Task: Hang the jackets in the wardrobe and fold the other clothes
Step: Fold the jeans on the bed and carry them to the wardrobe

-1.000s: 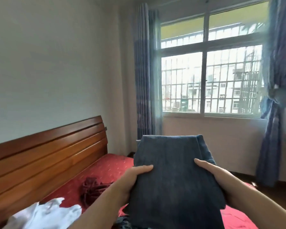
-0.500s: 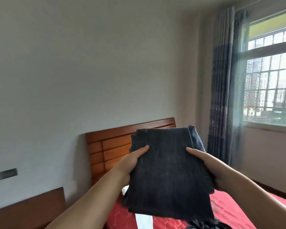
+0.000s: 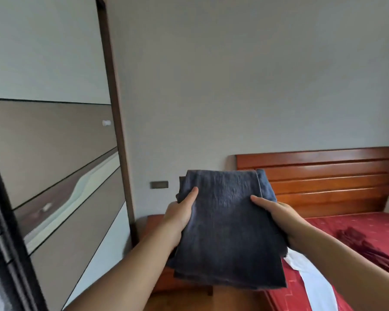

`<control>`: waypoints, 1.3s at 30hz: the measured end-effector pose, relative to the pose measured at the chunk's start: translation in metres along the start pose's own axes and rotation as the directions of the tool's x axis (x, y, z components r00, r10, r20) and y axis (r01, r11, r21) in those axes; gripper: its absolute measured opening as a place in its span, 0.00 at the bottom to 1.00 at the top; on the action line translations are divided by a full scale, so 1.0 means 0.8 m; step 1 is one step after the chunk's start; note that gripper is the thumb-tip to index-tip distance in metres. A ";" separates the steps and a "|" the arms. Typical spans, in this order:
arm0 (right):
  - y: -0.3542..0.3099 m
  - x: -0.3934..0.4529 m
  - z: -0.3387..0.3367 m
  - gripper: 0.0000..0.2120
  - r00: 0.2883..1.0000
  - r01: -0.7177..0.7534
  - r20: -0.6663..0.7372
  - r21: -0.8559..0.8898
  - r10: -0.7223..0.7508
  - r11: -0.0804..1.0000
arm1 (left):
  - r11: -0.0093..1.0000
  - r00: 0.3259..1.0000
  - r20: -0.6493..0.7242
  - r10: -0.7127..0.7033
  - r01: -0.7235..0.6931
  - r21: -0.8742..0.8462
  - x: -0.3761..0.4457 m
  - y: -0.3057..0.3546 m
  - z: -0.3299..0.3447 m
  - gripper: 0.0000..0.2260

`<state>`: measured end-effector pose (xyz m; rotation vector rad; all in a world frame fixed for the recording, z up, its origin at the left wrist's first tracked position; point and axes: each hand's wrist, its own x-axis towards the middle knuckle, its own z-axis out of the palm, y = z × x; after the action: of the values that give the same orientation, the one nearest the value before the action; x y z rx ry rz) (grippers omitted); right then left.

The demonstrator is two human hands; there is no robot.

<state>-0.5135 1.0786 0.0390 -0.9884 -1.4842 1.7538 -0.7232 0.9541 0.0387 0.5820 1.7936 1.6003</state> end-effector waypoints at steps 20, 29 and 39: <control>-0.020 0.317 0.082 0.37 0.933 -0.084 0.350 -0.011 0.083 0.996 | 0.998 0.973 -0.225 0.055 -0.050 0.026 0.218 0.044 -0.018 0.26; -0.029 0.516 0.200 0.25 0.947 -0.044 0.314 -0.093 0.071 0.995 | 0.997 0.970 -0.242 -0.019 0.001 -0.074 0.426 0.035 -0.085 0.24; -0.039 0.730 0.285 0.30 0.784 -0.267 0.564 -0.074 0.261 0.961 | 0.982 0.977 -0.161 -0.139 0.115 -0.151 0.643 0.072 -0.139 0.28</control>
<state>-1.0123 1.4582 0.0042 -0.7155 -1.7487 2.4133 -1.1621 1.2488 0.0078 0.2653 1.7826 1.7142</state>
